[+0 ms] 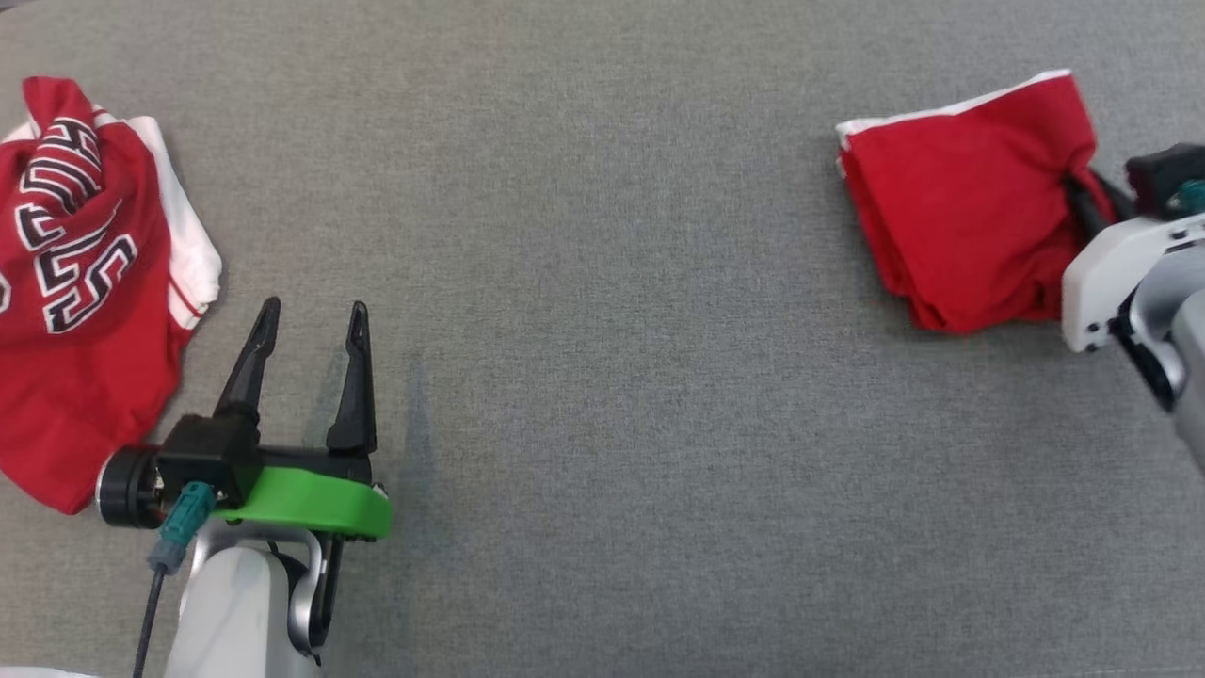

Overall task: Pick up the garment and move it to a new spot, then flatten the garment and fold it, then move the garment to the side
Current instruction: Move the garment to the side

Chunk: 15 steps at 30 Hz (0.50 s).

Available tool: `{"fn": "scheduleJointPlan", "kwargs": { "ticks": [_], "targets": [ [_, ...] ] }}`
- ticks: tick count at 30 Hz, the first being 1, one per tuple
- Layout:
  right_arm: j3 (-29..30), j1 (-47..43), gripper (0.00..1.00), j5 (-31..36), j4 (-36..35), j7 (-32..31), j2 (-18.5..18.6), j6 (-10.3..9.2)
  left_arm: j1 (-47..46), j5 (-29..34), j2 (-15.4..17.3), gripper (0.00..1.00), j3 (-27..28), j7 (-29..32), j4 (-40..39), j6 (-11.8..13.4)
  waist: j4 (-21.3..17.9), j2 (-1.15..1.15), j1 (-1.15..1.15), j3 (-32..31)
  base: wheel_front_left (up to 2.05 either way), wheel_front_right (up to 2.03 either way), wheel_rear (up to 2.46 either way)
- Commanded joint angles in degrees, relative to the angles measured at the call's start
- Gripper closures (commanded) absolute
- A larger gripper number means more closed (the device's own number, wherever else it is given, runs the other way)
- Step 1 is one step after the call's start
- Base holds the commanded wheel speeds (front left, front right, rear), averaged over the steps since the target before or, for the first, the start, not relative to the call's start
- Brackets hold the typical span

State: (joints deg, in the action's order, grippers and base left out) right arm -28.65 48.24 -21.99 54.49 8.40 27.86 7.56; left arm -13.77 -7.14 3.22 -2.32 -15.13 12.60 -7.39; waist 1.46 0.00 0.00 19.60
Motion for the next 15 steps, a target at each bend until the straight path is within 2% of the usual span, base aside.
{"fn": "scheduleJointPlan", "kwargs": {
  "ticks": [1, 9, 15],
  "targets": [
    [-0.9, 2.1, 1.00, -1.3, -1.0, -0.5, 2.2, -0.14, -1.6, 0.3, 0.8, 0.00, 0.4, 0.0, -0.9, -0.1, -2.7, 0.00, 0.00, 5.3, 0.00, 0.00, 0.00],
    [-5.2, 8.5, 1.00, -5.2, -4.9, -1.7, 14.0, -0.14, -4.5, 1.4, 2.5, 0.00, 1.1, 0.0, -3.8, 0.0, -6.5, 0.00, 0.00, 11.6, 0.00, 0.00, 0.00],
    [-7.4, 12.1, 1.00, -6.9, -6.1, -2.2, 20.2, -0.14, -5.4, 2.1, 3.6, 0.00, 0.7, 0.0, -6.0, -0.1, -8.0, 0.00, 0.00, 13.8, 0.00, 0.00, 0.00]
  ]
}}
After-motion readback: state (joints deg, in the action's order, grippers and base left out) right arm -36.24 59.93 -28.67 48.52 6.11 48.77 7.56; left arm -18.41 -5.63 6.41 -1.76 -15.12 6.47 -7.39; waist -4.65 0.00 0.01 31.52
